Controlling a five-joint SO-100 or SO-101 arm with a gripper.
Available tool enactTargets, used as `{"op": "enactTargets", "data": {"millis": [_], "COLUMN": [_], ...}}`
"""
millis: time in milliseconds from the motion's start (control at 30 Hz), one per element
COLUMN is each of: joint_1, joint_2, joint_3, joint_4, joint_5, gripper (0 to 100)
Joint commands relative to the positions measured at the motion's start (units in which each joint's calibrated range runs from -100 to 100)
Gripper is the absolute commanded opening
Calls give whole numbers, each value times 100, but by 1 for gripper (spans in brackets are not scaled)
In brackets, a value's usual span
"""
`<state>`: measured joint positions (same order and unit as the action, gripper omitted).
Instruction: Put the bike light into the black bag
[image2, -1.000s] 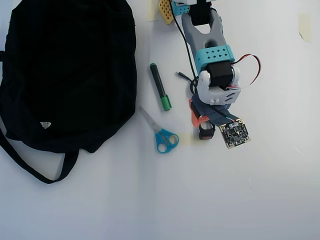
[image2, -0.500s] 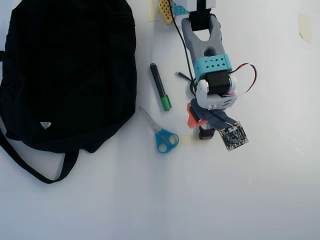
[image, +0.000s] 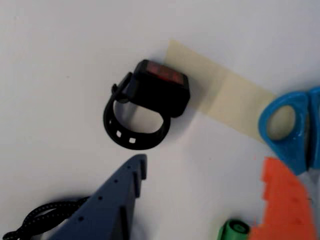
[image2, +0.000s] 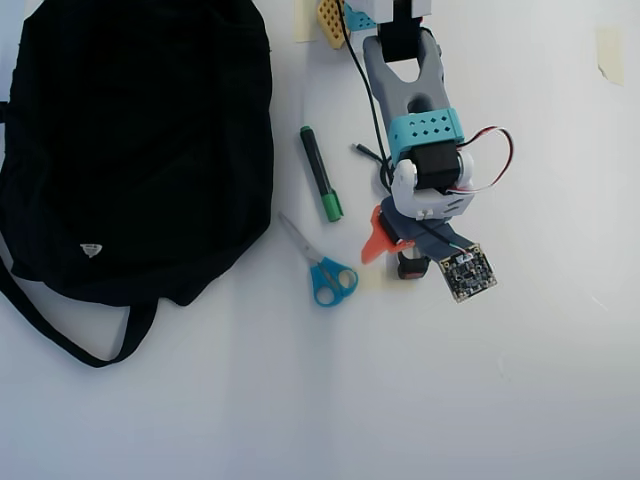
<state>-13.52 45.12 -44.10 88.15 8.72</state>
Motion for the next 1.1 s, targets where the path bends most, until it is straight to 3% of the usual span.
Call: {"op": "enactTargets", "data": {"millis": [0,267,767,1067], "joint_1": [-24,-39,-24,-84], "joint_2": [-106,-97,318,318], "joint_3": [-172,-136,-217,-217], "joint_4": [-47,-236,-469,-469], "joint_5": [41,313,240,-75], "gripper": [34,34,34,34]}}
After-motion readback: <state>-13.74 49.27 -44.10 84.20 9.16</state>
